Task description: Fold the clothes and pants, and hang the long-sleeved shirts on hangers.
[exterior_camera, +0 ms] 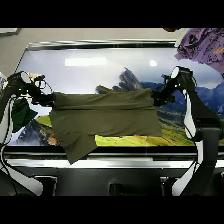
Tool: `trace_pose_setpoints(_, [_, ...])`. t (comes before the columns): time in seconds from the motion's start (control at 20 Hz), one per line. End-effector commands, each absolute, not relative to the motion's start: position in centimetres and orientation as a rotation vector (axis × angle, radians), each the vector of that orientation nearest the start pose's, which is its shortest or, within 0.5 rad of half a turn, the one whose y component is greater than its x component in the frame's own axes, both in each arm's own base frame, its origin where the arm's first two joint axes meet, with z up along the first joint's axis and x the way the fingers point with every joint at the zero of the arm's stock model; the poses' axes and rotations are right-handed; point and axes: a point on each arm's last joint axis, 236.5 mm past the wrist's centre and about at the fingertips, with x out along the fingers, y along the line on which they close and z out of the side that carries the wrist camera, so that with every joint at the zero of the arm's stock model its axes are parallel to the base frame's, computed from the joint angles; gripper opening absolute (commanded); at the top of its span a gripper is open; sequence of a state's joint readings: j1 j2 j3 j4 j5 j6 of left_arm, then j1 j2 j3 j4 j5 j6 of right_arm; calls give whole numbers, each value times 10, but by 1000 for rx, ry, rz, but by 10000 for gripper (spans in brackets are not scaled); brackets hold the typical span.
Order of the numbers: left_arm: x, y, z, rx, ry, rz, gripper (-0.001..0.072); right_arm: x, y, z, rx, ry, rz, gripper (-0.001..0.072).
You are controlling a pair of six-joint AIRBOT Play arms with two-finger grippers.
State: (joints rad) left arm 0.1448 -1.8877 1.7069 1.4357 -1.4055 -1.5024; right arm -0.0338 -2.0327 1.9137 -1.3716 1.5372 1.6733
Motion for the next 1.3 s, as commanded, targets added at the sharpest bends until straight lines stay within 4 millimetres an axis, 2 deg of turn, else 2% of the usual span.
trace_pose_setpoints(0.0, [467, 24, -86, -204, 1538, -33, 280, 476, 38, -91, 301, 1649, 56, 303])
trace_pose_setpoints(0.05, [473, 24, -83, -221, 1513, -13, 520, 477, 38, -88, 305, 1638, 53, 432])
trace_pose_setpoints(0.1, [479, 26, -75, -225, 1489, -6, 667, 479, 37, -82, 304, 1621, 51, 502])
trace_pose_setpoints(0.2, [488, 36, -42, -215, 1427, -4, 672, 483, 29, -54, 265, 1562, 73, 498])
trace_pose_setpoints(0.25, [487, 46, -21, -210, 1396, 0, 672, 484, 20, -35, 230, 1520, 95, 498])
trace_pose_setpoints(0.3, [477, 58, -5, -207, 1389, 8, 672, 486, 14, -14, 266, 1473, 114, 498])
trace_pose_setpoints(0.4, [443, 86, 15, -303, 1391, 74, 671, 478, -7, 18, 352, 1404, 163, 496])
trace_pose_setpoints(0.5, [388, 94, 11, -438, 1411, 108, 671, 449, -29, 21, 494, 1405, 178, 496])
trace_pose_setpoints(0.55, [359, 87, 3, -526, 1417, 111, 671, 433, -35, 15, 566, 1409, 180, 496])
trace_pose_setpoints(0.65, [305, 53, -18, -688, 1409, 66, 671, 401, -37, 0, 689, 1411, 171, 479])
trace_pose_setpoints(0.75, [265, 9, -38, -799, 1395, 0, 671, 377, -31, -18, 728, 1437, 148, 477])
trace_pose_setpoints(0.8, [252, -10, -44, -838, 1380, -38, 671, 370, -25, -23, 738, 1444, 151, 477])
trace_pose_setpoints(0.9, [233, -41, -54, -911, 1365, -93, 672, 363, -16, -29, 762, 1451, 166, 477])
trace_pose_setpoints(1.05, [210, -63, -72, -916, 1417, -133, 671, 363, -12, -28, 781, 1448, 176, 477])
trace_pose_setpoints(1.25, [214, -80, -80, -909, 1408, -156, 671, 363, -10, -27, 788, 1448, 183, 477])
